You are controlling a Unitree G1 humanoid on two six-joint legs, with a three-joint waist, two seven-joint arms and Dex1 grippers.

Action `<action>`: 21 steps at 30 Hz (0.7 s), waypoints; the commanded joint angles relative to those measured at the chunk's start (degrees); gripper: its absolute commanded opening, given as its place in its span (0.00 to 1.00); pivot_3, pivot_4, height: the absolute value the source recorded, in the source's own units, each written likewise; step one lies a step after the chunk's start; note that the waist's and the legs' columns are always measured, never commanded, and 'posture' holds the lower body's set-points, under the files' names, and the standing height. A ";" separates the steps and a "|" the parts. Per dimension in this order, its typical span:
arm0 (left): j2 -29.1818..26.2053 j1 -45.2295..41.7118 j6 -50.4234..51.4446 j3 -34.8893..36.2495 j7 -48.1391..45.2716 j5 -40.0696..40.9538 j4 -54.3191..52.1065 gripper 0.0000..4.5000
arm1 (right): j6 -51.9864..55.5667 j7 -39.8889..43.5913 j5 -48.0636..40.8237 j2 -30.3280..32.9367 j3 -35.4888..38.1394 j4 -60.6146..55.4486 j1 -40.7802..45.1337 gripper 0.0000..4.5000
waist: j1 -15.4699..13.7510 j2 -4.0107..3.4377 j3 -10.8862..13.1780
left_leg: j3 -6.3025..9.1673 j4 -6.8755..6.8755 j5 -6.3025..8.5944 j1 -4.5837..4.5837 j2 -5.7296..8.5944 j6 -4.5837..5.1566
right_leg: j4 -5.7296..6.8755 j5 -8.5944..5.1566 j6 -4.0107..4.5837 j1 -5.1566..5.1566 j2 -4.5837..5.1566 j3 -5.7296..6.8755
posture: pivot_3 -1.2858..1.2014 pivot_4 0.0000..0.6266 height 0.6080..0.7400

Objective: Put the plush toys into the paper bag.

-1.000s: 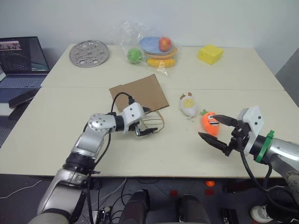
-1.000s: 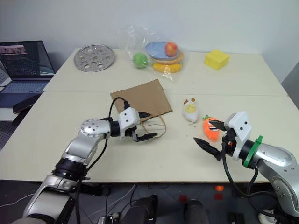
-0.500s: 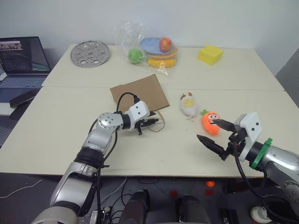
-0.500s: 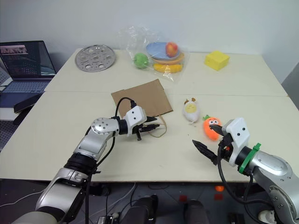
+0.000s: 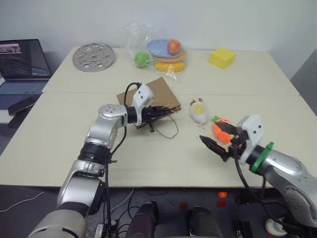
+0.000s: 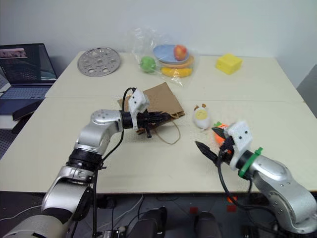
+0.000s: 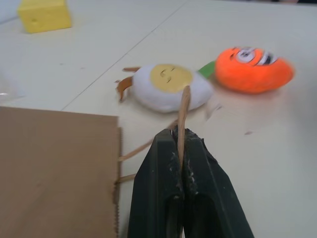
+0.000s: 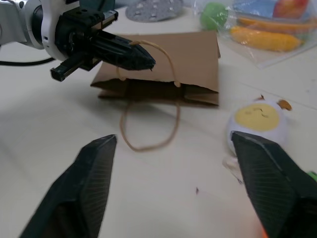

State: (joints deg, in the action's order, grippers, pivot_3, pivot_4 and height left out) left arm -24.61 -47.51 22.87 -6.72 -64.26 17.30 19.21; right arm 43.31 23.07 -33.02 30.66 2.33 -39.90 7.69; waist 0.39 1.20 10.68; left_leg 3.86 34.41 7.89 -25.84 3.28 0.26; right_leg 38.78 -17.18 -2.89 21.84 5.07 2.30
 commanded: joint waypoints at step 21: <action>-4.48 -1.29 21.39 7.33 -1.96 16.58 -15.40 0.00 | -10.05 -7.06 18.08 -22.75 -16.78 33.45 21.37 0.01 | 1.13 0.00 0.00 | -0.06 0.04 -0.06 0.06 0.04 -0.06 | 0.27 0.05 0.09 0.15 -0.22 -0.15 | 0.52 0.24 1.00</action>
State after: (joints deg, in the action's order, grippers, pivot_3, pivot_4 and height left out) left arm -28.38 -48.61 43.82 -0.64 -65.67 32.04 6.70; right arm 35.71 15.69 -15.83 9.15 -14.34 -7.77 28.01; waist 1.53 1.19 10.68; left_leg 3.78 34.45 7.82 -25.77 3.33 0.21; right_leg 39.06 -17.12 -2.79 21.98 4.86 2.14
